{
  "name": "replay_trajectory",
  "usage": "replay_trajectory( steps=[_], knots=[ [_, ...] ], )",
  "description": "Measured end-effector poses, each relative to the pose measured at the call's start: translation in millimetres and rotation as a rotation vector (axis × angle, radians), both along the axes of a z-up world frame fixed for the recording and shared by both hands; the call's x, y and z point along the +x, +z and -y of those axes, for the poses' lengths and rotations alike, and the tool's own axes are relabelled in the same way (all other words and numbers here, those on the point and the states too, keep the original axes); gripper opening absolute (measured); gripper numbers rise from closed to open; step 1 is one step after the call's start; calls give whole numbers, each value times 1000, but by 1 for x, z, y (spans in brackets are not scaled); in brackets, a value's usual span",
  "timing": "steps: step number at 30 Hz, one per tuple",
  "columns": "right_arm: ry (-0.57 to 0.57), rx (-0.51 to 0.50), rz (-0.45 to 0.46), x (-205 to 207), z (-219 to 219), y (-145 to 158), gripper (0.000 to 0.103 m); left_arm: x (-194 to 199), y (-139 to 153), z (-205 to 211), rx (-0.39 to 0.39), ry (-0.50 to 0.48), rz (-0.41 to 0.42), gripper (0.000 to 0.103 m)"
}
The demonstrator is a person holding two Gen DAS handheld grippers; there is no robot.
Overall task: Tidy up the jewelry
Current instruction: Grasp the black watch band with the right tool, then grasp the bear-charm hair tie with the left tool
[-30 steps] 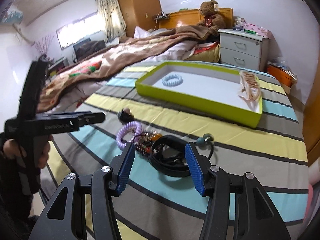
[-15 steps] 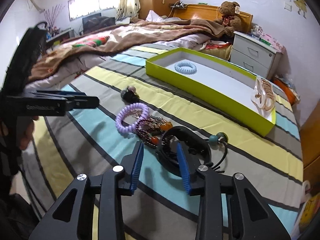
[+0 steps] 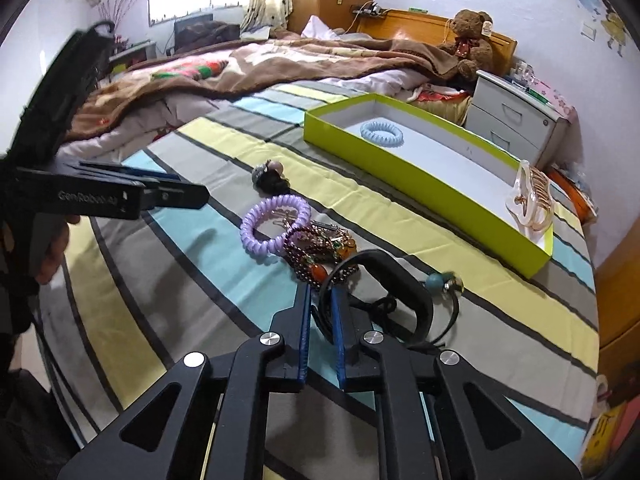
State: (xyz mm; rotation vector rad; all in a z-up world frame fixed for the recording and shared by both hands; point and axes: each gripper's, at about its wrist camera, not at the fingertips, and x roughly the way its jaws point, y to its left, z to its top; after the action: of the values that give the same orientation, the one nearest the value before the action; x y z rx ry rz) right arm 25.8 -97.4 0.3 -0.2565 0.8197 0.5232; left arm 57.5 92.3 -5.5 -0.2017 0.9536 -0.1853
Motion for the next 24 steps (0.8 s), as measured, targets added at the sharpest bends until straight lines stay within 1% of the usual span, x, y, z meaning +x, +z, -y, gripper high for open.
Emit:
replay_trajectory(
  steps=[5, 7, 13, 16, 17, 19, 22, 24],
  knots=[
    [-29, 102, -15, -4, 13, 6, 10, 2, -2, 2, -1, -6, -6, 58],
    [-40, 116, -8, -7, 15, 8, 10, 3, -2, 3, -6, -12, -8, 58],
    [-76, 203, 23, -16, 27, 19, 10, 12, -2, 10, -4, -22, -13, 58],
    [-94, 241, 38, -19, 34, 24, 10, 16, 0, 16, -25, -50, -14, 58],
    [-101, 247, 42, -20, 37, 26, 10, 17, -1, 20, -19, -57, -21, 58],
    [-115, 254, 54, -21, 41, 29, 10, 20, 0, 24, 4, -45, -8, 58],
    [-131, 267, 71, -23, 46, 34, 10, 29, 0, 21, -2, -13, -7, 58],
    [-140, 280, 83, -24, 50, 37, 10, 35, 1, 21, 31, 0, 1, 58]
  ],
)
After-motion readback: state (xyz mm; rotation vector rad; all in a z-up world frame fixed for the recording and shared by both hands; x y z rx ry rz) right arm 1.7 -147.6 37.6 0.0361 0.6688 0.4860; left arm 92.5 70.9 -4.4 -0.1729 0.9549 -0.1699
